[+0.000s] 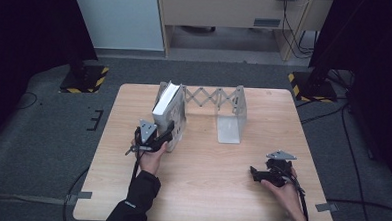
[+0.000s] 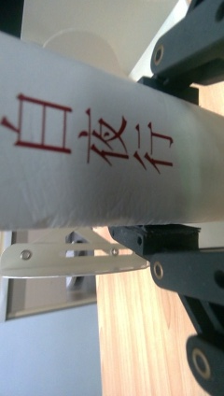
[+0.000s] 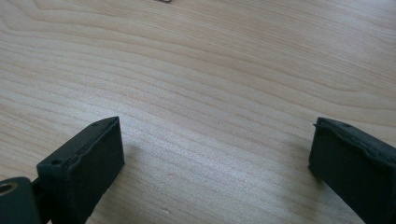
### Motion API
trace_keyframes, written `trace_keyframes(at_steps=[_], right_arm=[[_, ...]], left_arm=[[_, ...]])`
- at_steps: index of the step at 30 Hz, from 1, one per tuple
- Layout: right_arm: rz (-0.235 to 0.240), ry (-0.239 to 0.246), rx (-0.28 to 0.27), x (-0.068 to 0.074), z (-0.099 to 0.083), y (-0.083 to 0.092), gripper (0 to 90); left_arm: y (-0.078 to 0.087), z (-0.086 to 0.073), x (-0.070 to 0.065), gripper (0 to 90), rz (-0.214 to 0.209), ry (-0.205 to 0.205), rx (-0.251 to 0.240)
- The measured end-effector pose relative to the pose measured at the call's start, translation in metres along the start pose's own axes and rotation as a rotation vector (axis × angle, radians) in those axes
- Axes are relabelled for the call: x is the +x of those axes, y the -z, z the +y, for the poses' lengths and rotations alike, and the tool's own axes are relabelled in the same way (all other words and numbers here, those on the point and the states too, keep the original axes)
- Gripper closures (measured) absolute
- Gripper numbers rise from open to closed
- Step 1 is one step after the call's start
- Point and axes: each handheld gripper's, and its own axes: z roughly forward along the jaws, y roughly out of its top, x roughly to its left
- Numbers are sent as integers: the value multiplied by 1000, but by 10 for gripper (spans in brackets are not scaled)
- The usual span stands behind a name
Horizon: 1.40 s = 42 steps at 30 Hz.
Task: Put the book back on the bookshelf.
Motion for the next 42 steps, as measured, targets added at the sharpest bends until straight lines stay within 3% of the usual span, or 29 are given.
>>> trace_keyframes(at_steps=[7, 12, 19, 27, 30, 36, 42], right_arm=[[-1, -2, -1, 0, 0, 0, 36], [-1, -2, 0, 0, 0, 0, 36], [0, 1, 0, 0, 0, 0, 36], [0, 0, 0, 0, 0, 0, 35], [0, -1, 0, 0, 0, 0, 35], [-1, -1, -1, 0, 0, 0, 35], [0, 0, 0, 0, 0, 0, 35]], left_arm=[[16, -3, 7, 462, -68, 1, 10], [16, -3, 2, 453, -86, -4, 10], [14, -3, -3, 449, -67, 5, 10], [7, -4, -14, 469, 6, -19, -7], [3, -5, -15, 470, 12, -19, -20], [1, -4, -11, 444, -36, -14, -6], [14, -5, -3, 443, -112, -12, 41]])
